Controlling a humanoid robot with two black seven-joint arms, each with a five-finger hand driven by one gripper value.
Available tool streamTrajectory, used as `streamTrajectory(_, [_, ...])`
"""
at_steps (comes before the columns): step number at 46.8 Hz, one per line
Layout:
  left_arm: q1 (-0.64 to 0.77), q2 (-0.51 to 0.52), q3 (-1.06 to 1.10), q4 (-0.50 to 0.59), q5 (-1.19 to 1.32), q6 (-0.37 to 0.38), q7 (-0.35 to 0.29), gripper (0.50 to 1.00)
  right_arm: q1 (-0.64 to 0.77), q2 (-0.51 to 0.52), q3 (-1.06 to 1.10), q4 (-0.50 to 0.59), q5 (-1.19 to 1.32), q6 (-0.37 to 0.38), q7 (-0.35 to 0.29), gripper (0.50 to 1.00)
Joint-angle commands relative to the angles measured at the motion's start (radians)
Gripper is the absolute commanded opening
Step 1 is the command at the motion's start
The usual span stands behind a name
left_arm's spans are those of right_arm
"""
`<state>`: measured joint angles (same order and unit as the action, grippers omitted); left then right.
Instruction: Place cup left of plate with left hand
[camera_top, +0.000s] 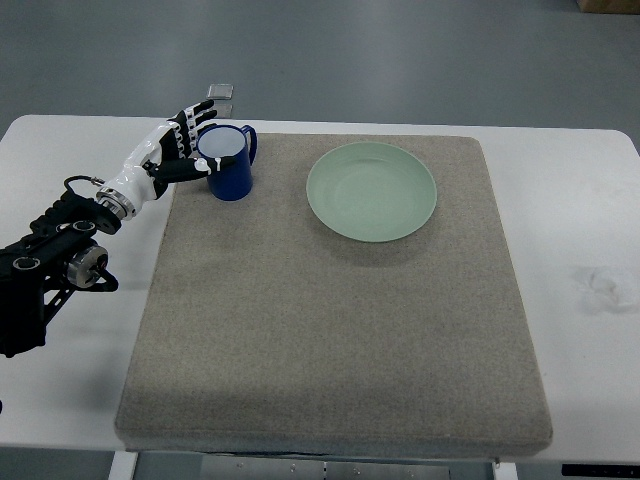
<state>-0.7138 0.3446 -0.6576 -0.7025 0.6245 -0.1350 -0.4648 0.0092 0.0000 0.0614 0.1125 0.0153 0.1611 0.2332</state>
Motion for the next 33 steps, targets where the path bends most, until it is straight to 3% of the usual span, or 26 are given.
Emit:
streamTrajectory(1, [-0.003, 0.001, -0.007, -0.003, 0.0, -0.005, 0.0, 0.994, 0.0, 0.0, 0.0, -0.001, 0.0, 0.0, 0.0, 0.932])
streamTrajectory(15, [0.002, 0.019, -0.065, -0.071, -0.026, -0.017, -0.008, 0.996, 0.0, 0.0, 0.0, -0.001, 0.0, 0.0, 0.0, 0.932])
streamTrajectory(22, [0.002, 0.04, -0.132, -0.104, -0.081, -0.064, -0.009, 0.996, 0.0, 0.0, 0.0, -0.001, 0.0, 0.0, 0.0, 0.932])
streamTrajectory(33, [-0.013, 0.034, -0.223, -0.083, -0.213, -0.066, -0.006, 0.996, 0.0, 0.0, 0.0, -0.001, 0.0, 0.0, 0.0, 0.932])
